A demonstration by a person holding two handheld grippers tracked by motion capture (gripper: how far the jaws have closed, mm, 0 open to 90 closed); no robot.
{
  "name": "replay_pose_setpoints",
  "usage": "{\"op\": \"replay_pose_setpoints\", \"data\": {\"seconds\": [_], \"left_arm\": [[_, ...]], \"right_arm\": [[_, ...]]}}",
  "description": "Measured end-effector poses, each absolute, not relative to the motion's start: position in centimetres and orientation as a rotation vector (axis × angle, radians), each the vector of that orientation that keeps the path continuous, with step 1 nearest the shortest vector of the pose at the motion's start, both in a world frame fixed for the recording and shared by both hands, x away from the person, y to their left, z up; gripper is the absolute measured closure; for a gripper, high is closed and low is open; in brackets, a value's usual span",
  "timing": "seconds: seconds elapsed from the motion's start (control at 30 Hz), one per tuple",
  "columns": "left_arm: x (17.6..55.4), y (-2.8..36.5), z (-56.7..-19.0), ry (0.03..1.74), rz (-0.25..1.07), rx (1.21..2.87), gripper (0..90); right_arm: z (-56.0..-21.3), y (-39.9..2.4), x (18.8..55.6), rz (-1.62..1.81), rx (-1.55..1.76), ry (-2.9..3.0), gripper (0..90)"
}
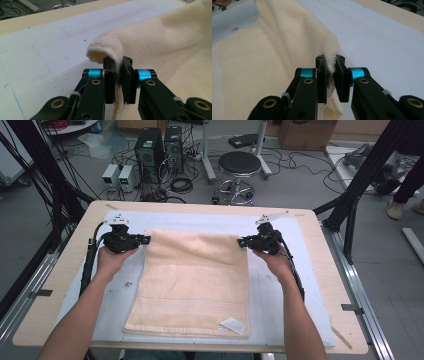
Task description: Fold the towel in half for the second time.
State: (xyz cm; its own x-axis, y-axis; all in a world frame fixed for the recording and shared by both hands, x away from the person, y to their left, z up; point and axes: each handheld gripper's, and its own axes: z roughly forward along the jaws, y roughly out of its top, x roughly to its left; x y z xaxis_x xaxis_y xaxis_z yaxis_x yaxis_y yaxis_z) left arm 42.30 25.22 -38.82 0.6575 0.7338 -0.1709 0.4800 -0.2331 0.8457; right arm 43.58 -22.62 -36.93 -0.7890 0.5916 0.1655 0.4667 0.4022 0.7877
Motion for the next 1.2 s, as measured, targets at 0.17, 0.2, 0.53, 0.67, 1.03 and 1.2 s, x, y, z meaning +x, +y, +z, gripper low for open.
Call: {"op": "replay_pose_setpoints", "data": {"seconds": [0.17, 0.2, 0.53, 0.67, 1.03, 1.2], "left_arm": [[41.5, 25.4, -38.5, 0.941, 0.320, 1.889, 82.2], [41.3, 25.4, -38.3, 0.926, 0.322, 1.901, 82.2], [38.4, 26.1, -37.7, 0.845, 0.327, 1.876, 82.2], [36.9, 26.5, -38.1, 0.822, 0.320, 1.877, 82.2], [32.1, 27.3, -39.2, 0.749, 0.322, 1.898, 82.1], [29.7, 27.6, -40.1, 0.714, 0.336, 1.930, 81.6]], "right_arm": [[-36.5, -22.1, 42.9, 1.349, 0.911, 2.531, 82.1], [-36.4, -21.9, 42.7, 1.354, 0.894, 2.536, 82.1], [-35.2, -22.0, 40.0, 1.411, 0.784, 2.535, 82.1], [-35.4, -22.6, 38.9, 1.409, 0.778, 2.538, 82.1], [-35.9, -23.0, 34.4, 1.426, 0.670, 2.553, 82.1], [-36.3, -22.8, 32.0, 1.413, 0.609, 2.571, 82.1]]}}
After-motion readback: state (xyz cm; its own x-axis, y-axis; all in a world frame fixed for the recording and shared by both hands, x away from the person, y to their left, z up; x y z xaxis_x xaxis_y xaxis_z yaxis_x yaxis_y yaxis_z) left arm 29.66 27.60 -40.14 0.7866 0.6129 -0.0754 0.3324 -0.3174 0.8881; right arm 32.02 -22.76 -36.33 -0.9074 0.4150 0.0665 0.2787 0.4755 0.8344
